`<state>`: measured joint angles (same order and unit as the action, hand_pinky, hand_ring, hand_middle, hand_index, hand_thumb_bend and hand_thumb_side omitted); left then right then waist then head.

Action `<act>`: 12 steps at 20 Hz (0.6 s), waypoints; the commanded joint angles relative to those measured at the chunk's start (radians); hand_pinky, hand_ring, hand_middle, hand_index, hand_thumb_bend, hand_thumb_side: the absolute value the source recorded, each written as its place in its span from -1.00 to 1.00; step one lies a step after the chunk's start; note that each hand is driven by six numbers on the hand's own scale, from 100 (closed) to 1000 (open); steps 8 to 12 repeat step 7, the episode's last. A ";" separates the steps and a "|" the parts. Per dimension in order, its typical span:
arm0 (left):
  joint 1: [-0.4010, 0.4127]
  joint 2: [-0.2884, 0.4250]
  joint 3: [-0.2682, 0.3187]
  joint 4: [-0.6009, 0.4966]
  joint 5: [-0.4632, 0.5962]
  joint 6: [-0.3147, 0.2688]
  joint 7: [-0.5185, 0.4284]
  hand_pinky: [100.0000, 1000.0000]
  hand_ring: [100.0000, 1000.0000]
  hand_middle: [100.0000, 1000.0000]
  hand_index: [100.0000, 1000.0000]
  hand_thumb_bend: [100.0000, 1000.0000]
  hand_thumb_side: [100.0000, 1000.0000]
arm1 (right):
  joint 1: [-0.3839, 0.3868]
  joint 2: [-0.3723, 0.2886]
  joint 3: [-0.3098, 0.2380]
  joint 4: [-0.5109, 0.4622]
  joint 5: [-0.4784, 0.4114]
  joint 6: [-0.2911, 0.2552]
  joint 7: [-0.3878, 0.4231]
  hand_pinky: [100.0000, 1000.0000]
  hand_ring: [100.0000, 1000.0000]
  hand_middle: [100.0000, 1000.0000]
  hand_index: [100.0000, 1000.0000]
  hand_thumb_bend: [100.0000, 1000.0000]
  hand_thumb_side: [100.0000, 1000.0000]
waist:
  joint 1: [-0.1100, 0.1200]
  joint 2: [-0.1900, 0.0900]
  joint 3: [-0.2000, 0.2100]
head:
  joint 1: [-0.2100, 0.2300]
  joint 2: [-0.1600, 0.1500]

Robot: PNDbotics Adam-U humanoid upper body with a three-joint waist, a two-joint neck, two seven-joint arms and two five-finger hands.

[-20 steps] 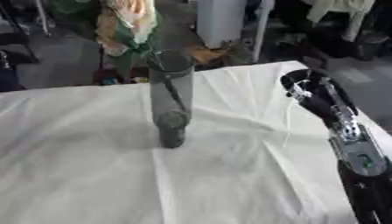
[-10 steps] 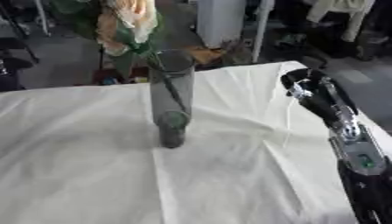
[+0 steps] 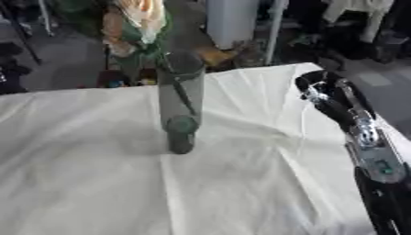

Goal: Arrange flowers into the vase.

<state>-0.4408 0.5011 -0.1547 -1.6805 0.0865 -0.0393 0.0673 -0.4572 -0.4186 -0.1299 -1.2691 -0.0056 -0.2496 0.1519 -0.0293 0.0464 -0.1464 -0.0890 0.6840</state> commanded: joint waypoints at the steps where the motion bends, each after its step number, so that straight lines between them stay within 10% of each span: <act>1: -0.006 0.009 0.016 -0.025 0.005 -0.006 0.007 0.64 0.32 0.54 0.66 1.00 0.80 | -0.013 -0.028 -0.011 -0.023 -0.005 0.001 -0.005 0.16 -0.11 -0.04 0.34 -0.02 0.02 | 0.000 -0.008 0.001 | 0.002 0.004; 12: 0.003 0.007 0.015 -0.031 0.008 -0.009 0.010 0.65 0.32 0.54 0.66 1.00 0.80 | -0.013 -0.028 -0.011 -0.024 -0.005 0.001 -0.006 0.16 -0.11 -0.04 0.34 -0.01 0.02 | 0.000 -0.008 0.001 | 0.001 0.006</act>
